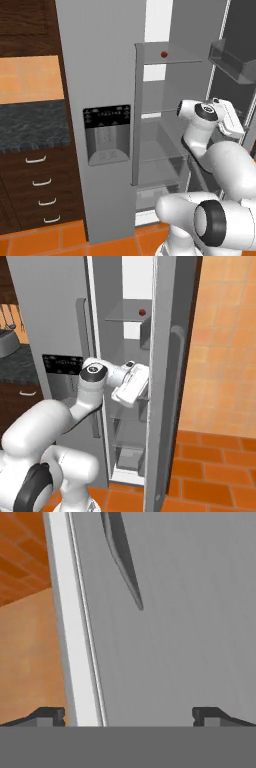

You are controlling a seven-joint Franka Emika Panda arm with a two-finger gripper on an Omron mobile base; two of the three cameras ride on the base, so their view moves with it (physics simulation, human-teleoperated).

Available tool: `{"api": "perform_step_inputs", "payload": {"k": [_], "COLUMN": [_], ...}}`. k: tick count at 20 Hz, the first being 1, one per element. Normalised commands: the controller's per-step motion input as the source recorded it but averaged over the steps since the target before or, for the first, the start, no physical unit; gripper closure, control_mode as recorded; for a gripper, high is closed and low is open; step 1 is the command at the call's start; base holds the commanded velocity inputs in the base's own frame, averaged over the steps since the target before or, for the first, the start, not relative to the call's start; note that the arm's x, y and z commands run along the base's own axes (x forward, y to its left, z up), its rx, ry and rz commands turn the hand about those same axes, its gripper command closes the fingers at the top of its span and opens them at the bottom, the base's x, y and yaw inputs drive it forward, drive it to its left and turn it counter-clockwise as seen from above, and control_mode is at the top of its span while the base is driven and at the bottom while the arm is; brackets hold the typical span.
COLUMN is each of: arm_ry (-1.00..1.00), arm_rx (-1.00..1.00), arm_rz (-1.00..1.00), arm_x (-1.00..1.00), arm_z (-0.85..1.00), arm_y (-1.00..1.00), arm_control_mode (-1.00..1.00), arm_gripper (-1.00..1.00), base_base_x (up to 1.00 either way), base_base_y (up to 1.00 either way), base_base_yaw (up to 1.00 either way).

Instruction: Take the strawberry from the fridge and place it on top of the pancake, located on the dining counter.

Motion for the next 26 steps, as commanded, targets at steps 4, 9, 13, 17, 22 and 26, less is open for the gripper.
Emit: {"api": "perform_step_inputs", "payload": {"k": [4, 9, 13, 17, 22, 26], "arm_ry": [0.00, -0.02, 0.00, -0.03, -0.27, -0.32], "arm_rx": [0.17, 0.10, -0.01, -0.07, 0.13, 0.21], "arm_rz": [-0.13, 0.01, 0.05, 0.08, -0.07, -0.20], "arm_x": [-0.49, -0.06, -0.10, 0.00, -0.17, -0.11], "arm_z": [0.00, 0.00, 0.00, 0.00, 0.04, -0.06], "arm_y": [-0.91, -0.42, 0.36, 1.00, 1.00, 1.00], "arm_control_mode": [-1.00, -1.00, -1.00, -1.00, -1.00, -1.00], "arm_gripper": [-1.00, -1.00, -1.00, -1.00, -1.00, -1.00], "base_base_x": [0.00, 0.00, 0.00, 0.00, 0.00, 0.00], "base_base_y": [0.00, 0.00, 0.00, 0.00, 0.00, 0.00], "base_base_yaw": [0.00, 0.00, 0.00, 0.00, 0.00, 0.00]}}
